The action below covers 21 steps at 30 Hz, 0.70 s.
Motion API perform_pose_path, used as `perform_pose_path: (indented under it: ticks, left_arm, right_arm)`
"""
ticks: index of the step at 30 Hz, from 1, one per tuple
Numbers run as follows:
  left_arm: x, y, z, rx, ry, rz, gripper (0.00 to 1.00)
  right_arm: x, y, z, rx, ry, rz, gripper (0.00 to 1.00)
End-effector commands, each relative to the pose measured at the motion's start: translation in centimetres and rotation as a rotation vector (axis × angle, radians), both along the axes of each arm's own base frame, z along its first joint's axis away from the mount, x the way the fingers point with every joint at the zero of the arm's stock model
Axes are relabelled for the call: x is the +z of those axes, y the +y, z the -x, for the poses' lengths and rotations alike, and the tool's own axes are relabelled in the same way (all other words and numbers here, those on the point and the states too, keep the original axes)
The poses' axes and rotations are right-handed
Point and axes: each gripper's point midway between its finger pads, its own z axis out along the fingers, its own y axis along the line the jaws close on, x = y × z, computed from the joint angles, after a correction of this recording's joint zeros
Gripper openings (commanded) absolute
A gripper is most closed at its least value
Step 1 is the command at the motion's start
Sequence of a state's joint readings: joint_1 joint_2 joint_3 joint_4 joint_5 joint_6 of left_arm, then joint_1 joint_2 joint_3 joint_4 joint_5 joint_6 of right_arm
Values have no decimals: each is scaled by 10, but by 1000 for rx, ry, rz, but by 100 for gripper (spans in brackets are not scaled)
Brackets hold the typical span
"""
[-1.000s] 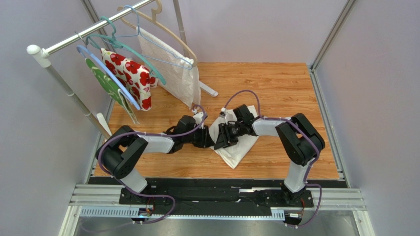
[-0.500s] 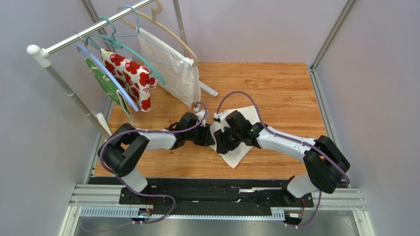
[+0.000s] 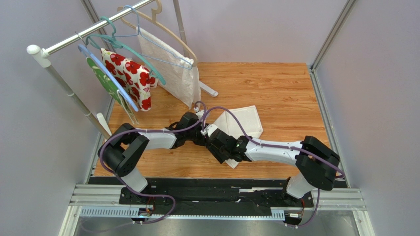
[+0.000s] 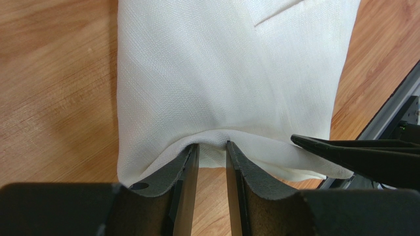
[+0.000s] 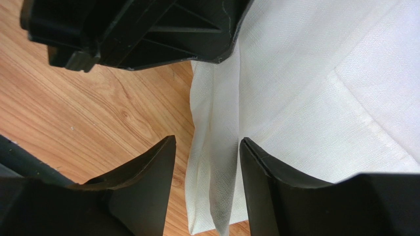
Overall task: Fold the napkin, place the utensils inside, and roll it up
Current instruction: Roll the napkin with the utensil
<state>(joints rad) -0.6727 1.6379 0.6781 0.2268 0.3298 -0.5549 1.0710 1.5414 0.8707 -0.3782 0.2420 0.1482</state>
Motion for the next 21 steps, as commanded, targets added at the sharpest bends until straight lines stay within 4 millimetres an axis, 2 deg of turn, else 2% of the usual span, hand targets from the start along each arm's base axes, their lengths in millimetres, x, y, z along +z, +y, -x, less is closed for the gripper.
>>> perform_pose_path:
  ticks: [1,5,9,11,14,15,16,17,18,19,21]
  left_arm:
    - [-16,12,5,8,38,-75,36]
    - [-14,11,6,6,37,-71,36]
    - [-11,11,6,5,25,-63,36]
    - [-6,11,5,-1,9,-53,36]
    - [3,10,5,-6,-11,-35,37]
    - [5,10,5,-4,-17,-33,38]
    - [12,10,5,-1,-31,-22,40]
    - [15,12,5,4,-35,-23,47]
    - [17,17,4,24,-40,-40,51]
    - [30,19,3,38,-69,-26,54]
    - [39,31,1,81,-85,-44,61]
  right_arm:
    - [2,5,-7,16,-103,43,53]
    - [-9,-1,-9,-17,-114,83,49]
    - [-23,-6,-10,-51,-98,135,36]
    - [-31,-7,-7,-55,-73,147,33]
    - [-41,-5,2,-43,-18,140,24]
    - [-44,-2,7,-27,14,128,14]
    - [-44,-1,10,-24,34,112,7]
    - [-43,1,12,-26,54,87,0]
    - [-45,3,21,-5,111,56,0]
    - [-45,6,24,0,138,26,0]
    - [-42,8,34,17,223,-44,0]
